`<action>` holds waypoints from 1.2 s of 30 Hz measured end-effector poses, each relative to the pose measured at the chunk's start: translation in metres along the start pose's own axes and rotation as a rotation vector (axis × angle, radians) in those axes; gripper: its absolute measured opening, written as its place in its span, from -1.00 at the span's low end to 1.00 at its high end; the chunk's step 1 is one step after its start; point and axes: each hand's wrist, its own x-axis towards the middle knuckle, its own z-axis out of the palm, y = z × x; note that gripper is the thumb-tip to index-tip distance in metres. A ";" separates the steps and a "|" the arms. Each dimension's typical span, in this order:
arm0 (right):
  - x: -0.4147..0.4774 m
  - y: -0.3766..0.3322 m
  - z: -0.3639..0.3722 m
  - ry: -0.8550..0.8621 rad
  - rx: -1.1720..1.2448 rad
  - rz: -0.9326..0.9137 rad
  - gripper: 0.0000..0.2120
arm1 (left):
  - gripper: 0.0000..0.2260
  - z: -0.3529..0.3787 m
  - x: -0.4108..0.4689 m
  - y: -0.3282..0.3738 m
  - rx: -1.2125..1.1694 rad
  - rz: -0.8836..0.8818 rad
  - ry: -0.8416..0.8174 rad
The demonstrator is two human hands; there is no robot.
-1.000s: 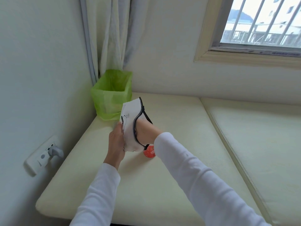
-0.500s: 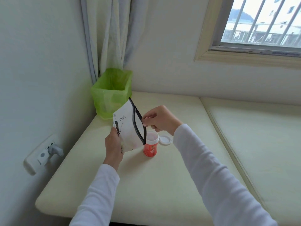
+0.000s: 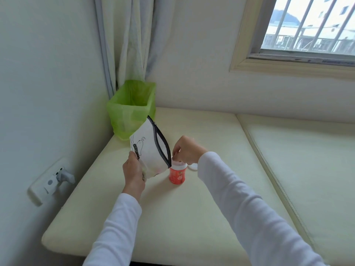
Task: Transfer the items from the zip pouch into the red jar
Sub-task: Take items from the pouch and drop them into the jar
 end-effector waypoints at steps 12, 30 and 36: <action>0.004 -0.003 0.009 -0.008 -0.163 -0.012 -0.75 | -0.71 -0.002 0.000 -0.002 -0.017 -0.015 -0.001; -0.004 -0.011 0.001 -0.018 -0.229 -0.028 -0.75 | -0.71 -0.002 0.002 -0.002 -0.032 -0.033 0.005; -0.002 -0.012 0.004 -0.007 -0.241 -0.035 -0.74 | -0.70 -0.002 0.001 -0.003 -0.026 -0.024 0.006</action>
